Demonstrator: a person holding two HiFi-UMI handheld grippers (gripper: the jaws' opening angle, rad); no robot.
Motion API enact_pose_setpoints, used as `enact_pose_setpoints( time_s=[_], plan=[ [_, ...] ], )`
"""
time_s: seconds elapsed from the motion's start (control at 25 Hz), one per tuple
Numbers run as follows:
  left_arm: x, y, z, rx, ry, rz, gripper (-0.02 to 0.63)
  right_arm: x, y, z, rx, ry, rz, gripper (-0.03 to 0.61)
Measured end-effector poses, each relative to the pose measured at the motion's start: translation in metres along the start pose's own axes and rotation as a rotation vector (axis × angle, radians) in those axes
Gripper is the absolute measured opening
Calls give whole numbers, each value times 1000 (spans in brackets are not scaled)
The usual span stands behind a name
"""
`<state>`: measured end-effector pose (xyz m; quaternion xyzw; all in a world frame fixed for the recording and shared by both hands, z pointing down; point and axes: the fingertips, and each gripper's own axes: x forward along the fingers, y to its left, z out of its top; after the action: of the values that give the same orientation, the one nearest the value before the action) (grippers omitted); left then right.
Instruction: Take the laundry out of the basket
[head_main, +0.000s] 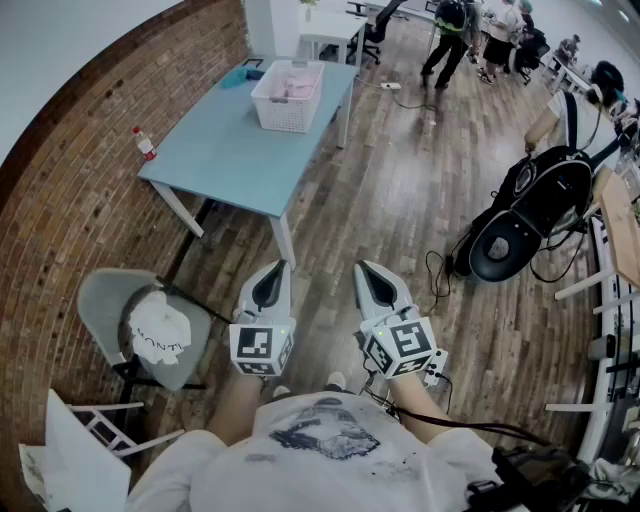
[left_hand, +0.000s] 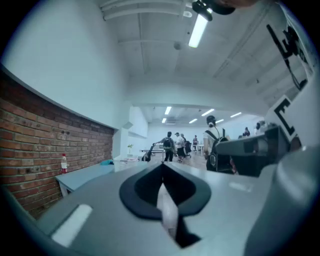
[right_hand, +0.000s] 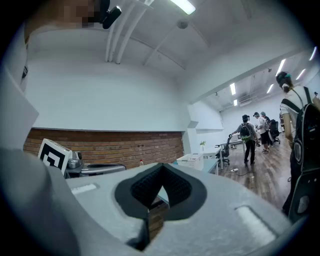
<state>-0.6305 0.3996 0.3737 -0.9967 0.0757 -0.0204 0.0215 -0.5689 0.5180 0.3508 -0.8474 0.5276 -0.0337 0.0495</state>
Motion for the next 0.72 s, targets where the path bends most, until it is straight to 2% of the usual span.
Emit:
enact_pose_setpoints(
  time_s=[0.12, 0.28, 0.4, 0.52, 0.72],
  plan=[
    [8, -22, 3, 26, -1, -16, -11, -12, -13, -3, 8, 6, -4, -3],
    [8, -43, -5, 17, 32, -24, -11, -31, -25, -3, 36, -2, 0, -3],
    [13, -50, -4, 14, 38, -20, -11, -36, -28, 5, 51, -11, 40, -3],
    [16, -56, -5, 21, 36, -15, -11, -42, -33, 5, 19, -8, 34, -3],
    [26, -59, -5, 23, 33, -13, -11, -37, -48, -3, 29, 19, 22, -3]
  ],
)
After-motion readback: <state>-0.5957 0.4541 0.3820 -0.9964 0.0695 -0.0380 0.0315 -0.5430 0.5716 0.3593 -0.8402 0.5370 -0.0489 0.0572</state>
